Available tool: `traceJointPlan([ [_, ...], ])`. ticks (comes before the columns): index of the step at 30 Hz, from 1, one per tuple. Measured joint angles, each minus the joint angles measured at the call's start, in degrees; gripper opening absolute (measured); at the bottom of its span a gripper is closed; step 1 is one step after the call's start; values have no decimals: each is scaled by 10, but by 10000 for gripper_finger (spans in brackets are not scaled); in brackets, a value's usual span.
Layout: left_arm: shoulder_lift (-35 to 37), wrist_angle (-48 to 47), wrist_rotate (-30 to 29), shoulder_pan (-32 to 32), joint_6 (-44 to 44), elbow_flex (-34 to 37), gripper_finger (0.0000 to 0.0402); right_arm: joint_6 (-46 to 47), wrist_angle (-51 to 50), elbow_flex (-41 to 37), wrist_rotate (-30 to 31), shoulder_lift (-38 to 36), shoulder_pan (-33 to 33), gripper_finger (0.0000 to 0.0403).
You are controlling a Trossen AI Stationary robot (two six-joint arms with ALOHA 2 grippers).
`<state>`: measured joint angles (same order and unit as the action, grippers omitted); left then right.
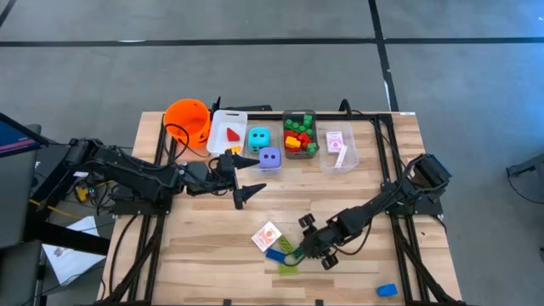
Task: Pick & Place Toys
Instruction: Put the small green game piece into the white bin
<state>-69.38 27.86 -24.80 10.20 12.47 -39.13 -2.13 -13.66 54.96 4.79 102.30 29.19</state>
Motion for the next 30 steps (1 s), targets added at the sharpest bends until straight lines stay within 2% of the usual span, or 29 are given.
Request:
traceJointPlan([
  [6, 0, 0, 0, 0, 13, 0, 397, 0, -22, 20, 23, 0, -22, 134],
  [14, 0, 0, 0, 0, 19, 0, 397, 1, -143, 101, 105, 0, -41, 132],
  [21, 0, -15, 0, 4, 20, 0, 397, 11, -205, 144, 339, 0, -41, 135],
  [30, 0, -70, 0, 3, 44, 0, 397, 89, -318, 176, 532, 0, -44, 134],
])
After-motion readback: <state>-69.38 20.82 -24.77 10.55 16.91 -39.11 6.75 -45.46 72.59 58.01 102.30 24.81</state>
